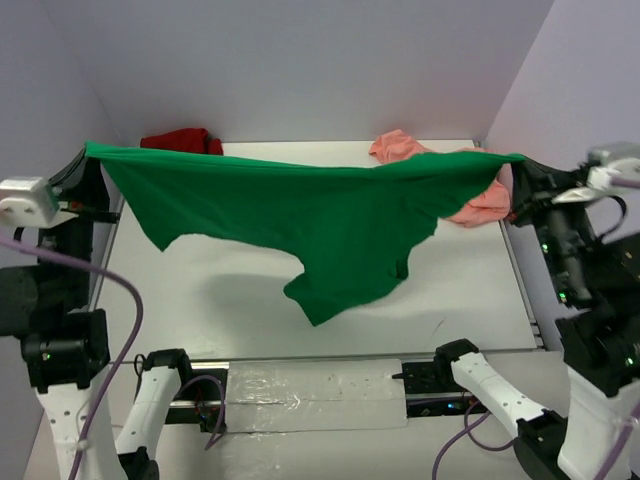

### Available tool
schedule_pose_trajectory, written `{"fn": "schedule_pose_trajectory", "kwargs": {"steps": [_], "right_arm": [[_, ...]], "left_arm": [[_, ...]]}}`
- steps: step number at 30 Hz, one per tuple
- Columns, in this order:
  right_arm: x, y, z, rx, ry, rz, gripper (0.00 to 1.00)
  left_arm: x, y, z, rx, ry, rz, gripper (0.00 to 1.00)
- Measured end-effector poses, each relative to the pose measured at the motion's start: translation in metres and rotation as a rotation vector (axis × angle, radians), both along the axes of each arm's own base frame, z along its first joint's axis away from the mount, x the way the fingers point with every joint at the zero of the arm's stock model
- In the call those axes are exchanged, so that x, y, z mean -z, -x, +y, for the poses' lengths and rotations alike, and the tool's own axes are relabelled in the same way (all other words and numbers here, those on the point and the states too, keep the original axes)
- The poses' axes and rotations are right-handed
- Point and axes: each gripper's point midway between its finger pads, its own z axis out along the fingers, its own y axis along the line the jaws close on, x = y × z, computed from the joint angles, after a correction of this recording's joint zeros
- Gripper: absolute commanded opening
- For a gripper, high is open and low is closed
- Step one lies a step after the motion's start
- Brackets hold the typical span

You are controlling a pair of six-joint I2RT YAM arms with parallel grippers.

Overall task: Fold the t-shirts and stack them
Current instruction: Grab the tshirt from the pile

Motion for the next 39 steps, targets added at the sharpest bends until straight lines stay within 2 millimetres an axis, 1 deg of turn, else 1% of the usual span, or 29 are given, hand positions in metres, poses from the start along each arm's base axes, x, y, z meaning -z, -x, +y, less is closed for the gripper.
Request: {"fn": "schedule_pose_trajectory", "kwargs": {"steps": [1,3,4,6,9,11,13,15,16,18,21,22,23,25,27,29,31,33,36,37,38,39], "right_arm": [[-0.007,0.011,-0.004,0.004,-0.008,-0.025,0.0],[-0.012,0.02,-0.008,0.012,-0.014,-0.042,0.0],[-0.013,0.021,-0.009,0.017,-0.015,-0.044,0.0],[-0.008,0.016,-0.01,0.029,-0.009,-0.023,0.0],[0.004,-0.006,-0.007,0.045,0.011,0.034,0.0],[0.015,-0.028,-0.002,0.056,0.031,0.088,0.0],[0.03,-0.059,0.005,0.061,0.058,0.147,0.0],[0.045,-0.087,0.012,0.065,0.082,0.205,0.0],[0.055,-0.105,0.017,0.066,0.094,0.241,0.0],[0.074,-0.135,0.025,0.066,0.112,0.299,0.0],[0.117,-0.186,0.039,0.06,0.148,0.416,0.0],[0.135,-0.204,0.044,0.059,0.162,0.461,0.0],[0.149,-0.217,0.048,0.058,0.173,0.495,0.0],[0.182,-0.246,0.057,0.052,0.196,0.57,0.0],[0.208,-0.271,0.064,0.051,0.213,0.625,0.0],[0.234,-0.295,0.071,0.049,0.228,0.674,0.0],[0.259,-0.314,0.076,0.048,0.244,0.714,0.0],[0.284,-0.33,0.08,0.048,0.258,0.754,0.0],[0.316,-0.346,0.084,0.046,0.279,0.803,0.0],[0.325,-0.349,0.085,0.045,0.284,0.817,0.0],[0.338,-0.352,0.086,0.045,0.294,0.839,0.0],[0.346,-0.353,0.086,0.046,0.301,0.852,0.0]], "left_arm": [[-0.01,0.01,-0.002,0.01,-0.002,-0.021,0.0],[-0.021,0.023,-0.006,0.03,0.001,-0.037,0.0],[-0.025,0.027,-0.008,0.04,0.003,-0.043,0.0],[-0.028,0.031,-0.011,0.059,0.01,-0.047,0.0],[-0.025,0.025,-0.015,0.084,0.022,-0.03,0.0],[-0.022,0.014,-0.016,0.099,0.031,-0.01,0.0],[-0.015,-0.006,-0.017,0.112,0.038,0.013,0.0],[0.0,-0.033,-0.017,0.123,0.046,0.049,0.0],[0.01,-0.05,-0.017,0.126,0.05,0.075,0.0],[0.035,-0.083,-0.016,0.129,0.056,0.134,0.0],[0.081,-0.137,-0.017,0.13,0.049,0.233,0.0],[0.099,-0.155,-0.019,0.131,0.042,0.266,0.0],[0.114,-0.17,-0.02,0.129,0.033,0.293,0.0],[0.155,-0.203,-0.025,0.13,0.014,0.367,0.0],[0.193,-0.23,-0.031,0.132,-0.006,0.433,0.0],[0.228,-0.253,-0.036,0.137,-0.023,0.487,0.0],[0.256,-0.272,-0.039,0.135,-0.047,0.521,0.0],[0.284,-0.289,-0.037,0.12,-0.07,0.55,0.0],[0.319,-0.309,-0.033,0.095,-0.096,0.581,0.0],[0.328,-0.313,-0.032,0.087,-0.102,0.586,0.0],[0.339,-0.318,-0.03,0.078,-0.105,0.596,0.0],[0.348,-0.322,-0.028,0.073,-0.106,0.602,0.0]]}}
